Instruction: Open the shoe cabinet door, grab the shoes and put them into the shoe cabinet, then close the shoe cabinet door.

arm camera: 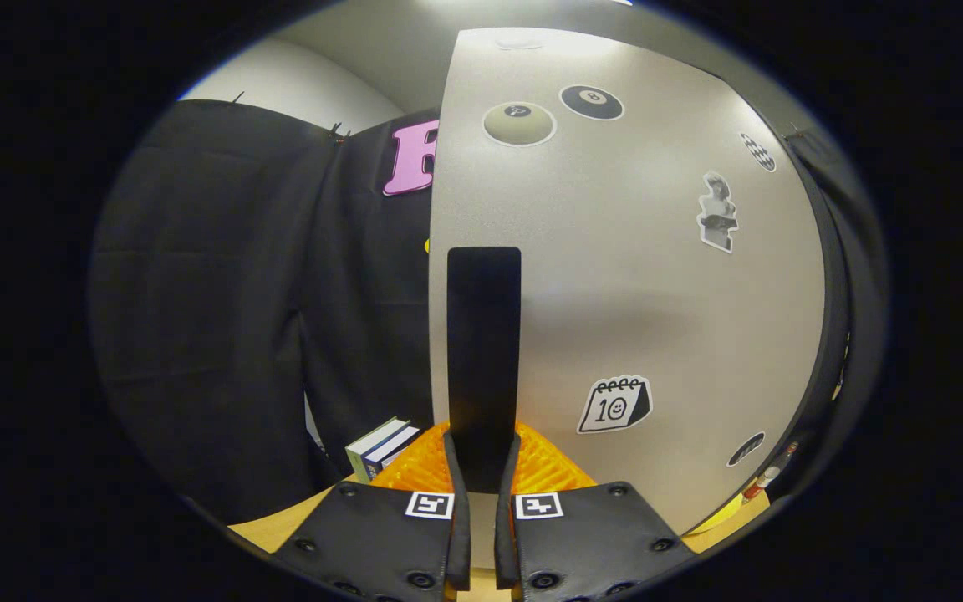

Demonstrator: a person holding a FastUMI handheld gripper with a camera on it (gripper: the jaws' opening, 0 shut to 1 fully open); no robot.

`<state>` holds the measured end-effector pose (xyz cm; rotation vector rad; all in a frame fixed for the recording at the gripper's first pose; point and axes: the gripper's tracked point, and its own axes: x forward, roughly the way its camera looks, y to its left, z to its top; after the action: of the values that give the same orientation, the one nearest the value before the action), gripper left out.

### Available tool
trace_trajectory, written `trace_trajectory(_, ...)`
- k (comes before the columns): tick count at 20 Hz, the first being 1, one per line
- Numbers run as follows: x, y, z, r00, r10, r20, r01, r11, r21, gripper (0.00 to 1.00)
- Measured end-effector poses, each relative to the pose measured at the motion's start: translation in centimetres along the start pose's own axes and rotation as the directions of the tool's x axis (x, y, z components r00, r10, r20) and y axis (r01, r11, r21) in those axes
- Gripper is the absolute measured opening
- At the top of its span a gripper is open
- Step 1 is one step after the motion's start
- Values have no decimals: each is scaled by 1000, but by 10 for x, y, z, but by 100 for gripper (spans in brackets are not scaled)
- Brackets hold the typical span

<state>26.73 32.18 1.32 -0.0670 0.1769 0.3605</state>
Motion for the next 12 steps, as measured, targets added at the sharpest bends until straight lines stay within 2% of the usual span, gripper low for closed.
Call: trace_trajectory(12,-55,-7,-2,996,85,-11,-85,996,-11,13)
